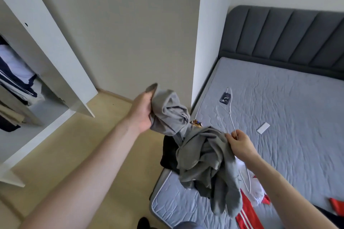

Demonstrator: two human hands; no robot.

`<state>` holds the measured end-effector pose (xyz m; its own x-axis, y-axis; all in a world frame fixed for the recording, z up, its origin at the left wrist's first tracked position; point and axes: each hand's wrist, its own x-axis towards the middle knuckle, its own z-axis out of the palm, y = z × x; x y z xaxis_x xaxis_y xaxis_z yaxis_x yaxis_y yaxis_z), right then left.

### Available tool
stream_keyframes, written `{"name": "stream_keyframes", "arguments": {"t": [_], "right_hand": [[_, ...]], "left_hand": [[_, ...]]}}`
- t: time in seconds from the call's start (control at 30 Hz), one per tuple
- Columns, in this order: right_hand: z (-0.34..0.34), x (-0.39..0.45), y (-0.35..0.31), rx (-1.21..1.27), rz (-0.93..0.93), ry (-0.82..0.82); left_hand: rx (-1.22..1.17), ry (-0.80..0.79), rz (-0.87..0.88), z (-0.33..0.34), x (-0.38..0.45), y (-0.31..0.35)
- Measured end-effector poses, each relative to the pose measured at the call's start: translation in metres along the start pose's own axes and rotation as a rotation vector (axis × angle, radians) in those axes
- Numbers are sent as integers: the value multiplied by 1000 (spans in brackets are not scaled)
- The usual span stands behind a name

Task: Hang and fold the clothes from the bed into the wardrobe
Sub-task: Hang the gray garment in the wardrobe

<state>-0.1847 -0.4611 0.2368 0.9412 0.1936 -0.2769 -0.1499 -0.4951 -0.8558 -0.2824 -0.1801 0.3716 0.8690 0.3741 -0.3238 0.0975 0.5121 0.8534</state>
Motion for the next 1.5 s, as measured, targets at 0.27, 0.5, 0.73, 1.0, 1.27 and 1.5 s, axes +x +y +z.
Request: {"name": "stream_keyframes", "arguments": {"t": [0.27, 0.5, 0.73, 1.0, 1.27, 1.5], "right_hand": [[-2, -17, -37, 536, 35, -128], [9, -28, -88, 634, -50, -234], [9, -17, -91, 509, -89, -203], [-12, 8, -44, 113, -115, -11], [1, -11, -20, 87, -94, -65], [50, -49, 27, -72, -97, -200]], "left_hand": [[1615, 394, 304, -61, 37, -19], [1320, -340, 231, -17, -5, -123], [1069, -155, 342, -23, 2, -111], [366, -51, 248, -13, 1, -54], [121, -58, 247, 2, 5, 5], [236, -219, 262, 40, -7, 21]]}}
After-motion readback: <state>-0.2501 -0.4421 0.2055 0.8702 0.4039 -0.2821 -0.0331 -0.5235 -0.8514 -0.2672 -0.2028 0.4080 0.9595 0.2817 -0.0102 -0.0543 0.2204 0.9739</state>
